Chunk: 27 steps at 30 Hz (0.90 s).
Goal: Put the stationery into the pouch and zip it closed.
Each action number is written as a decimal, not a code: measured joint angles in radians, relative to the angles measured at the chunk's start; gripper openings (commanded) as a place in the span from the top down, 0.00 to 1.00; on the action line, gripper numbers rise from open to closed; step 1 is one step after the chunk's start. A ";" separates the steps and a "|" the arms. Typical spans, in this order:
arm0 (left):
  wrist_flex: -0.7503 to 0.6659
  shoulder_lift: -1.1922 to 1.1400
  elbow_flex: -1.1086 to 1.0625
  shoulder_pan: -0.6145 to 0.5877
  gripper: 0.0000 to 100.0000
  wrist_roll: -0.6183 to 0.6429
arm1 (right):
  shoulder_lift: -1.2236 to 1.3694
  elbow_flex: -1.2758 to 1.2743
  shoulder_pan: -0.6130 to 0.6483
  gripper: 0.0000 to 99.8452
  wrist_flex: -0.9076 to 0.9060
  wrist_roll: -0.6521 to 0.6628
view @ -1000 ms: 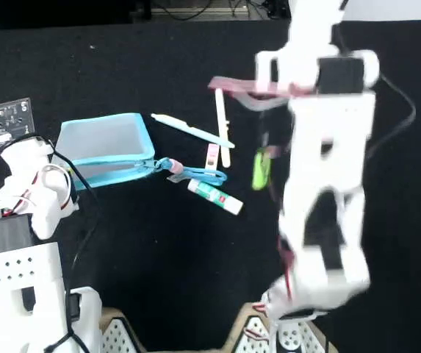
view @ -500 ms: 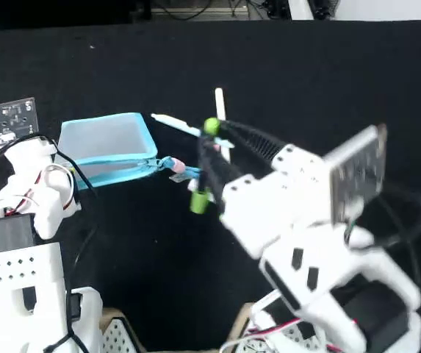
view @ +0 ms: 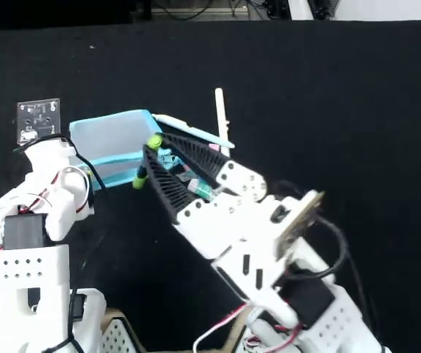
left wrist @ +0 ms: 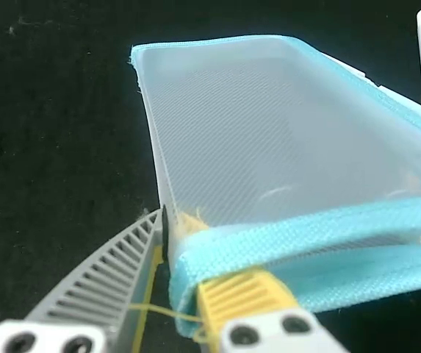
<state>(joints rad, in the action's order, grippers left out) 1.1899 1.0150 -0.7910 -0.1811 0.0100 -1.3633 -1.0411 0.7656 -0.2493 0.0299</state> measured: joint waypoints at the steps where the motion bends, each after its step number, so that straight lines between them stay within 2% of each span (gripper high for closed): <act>1: 0.000 0.000 0.000 0.000 0.97 0.000 | 0.000 -0.031 0.000 0.99 0.040 0.029; 5: 0.000 0.000 0.000 0.000 0.97 0.000 | 0.000 -0.157 -0.002 0.99 0.221 0.103; 11: 0.000 0.000 0.000 0.000 0.97 0.000 | 0.000 -0.290 0.000 0.99 0.430 0.117; 18: 0.000 0.000 0.000 0.000 0.97 0.000 | 0.006 -0.367 0.000 0.99 0.468 0.117; 23: 0.000 0.000 0.000 0.000 0.97 0.000 | 0.146 -0.373 0.002 0.99 0.470 0.117; 27: 0.000 0.000 0.000 0.000 0.97 0.000 | 0.192 -0.371 0.061 0.99 0.391 0.118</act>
<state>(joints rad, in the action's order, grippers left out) 1.1899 1.0150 -0.7910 -0.1811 0.0100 -1.1715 -1.4124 0.8270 0.1419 0.1481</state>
